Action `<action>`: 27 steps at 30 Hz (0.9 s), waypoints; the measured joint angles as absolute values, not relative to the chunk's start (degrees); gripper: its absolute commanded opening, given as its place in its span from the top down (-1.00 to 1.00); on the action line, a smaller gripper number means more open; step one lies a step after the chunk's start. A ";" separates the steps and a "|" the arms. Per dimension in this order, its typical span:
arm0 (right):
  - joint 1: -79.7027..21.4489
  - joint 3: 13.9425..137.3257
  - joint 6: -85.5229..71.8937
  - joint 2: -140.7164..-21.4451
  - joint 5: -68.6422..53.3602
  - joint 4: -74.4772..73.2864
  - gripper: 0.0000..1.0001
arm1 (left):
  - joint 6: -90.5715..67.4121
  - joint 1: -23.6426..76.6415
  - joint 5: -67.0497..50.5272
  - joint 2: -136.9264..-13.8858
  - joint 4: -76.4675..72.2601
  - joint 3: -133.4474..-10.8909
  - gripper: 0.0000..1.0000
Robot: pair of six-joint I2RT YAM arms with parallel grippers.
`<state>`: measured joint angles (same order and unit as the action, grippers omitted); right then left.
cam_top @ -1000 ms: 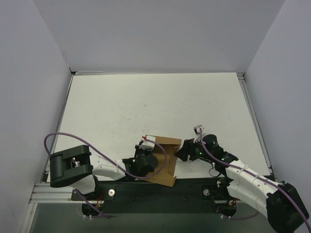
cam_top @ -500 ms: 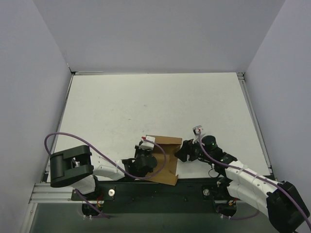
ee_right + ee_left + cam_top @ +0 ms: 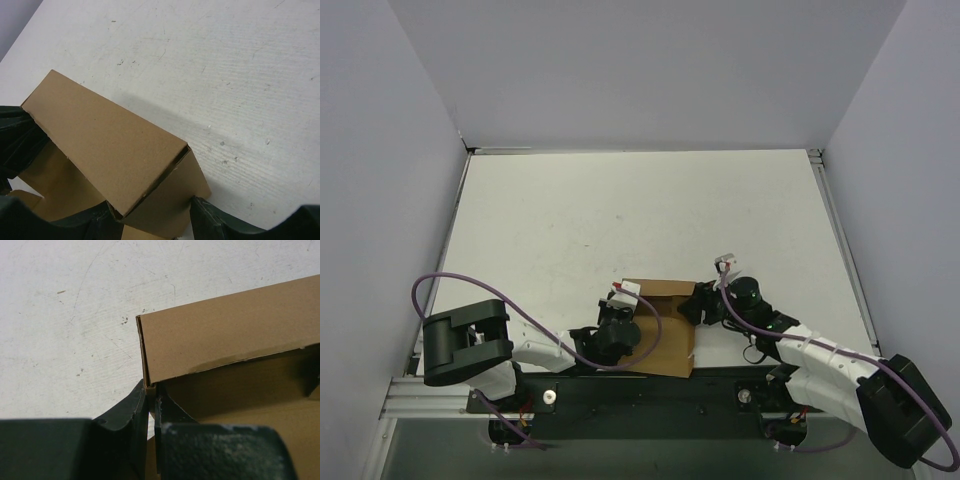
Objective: Fold the paper box
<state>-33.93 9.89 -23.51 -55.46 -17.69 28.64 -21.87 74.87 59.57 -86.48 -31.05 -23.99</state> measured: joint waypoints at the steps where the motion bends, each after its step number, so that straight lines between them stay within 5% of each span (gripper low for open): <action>1: -34.00 9.89 -23.49 -55.77 -17.39 29.10 0.05 | -21.82 74.87 59.59 -86.48 -31.05 -23.99 1.00; 11: -37.65 9.41 -24.03 -53.58 -6.31 28.25 0.33 | -22.02 74.85 59.70 -86.48 -30.68 -24.21 1.00; 27: -50.19 9.26 -29.41 -52.80 25.17 24.05 0.45 | -25.30 76.09 59.09 -88.03 -24.58 -29.95 1.00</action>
<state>-50.19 9.26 -29.41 -52.80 25.17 24.05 -25.30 76.09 59.09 -88.03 -24.58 -29.95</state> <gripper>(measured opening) 0.290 0.148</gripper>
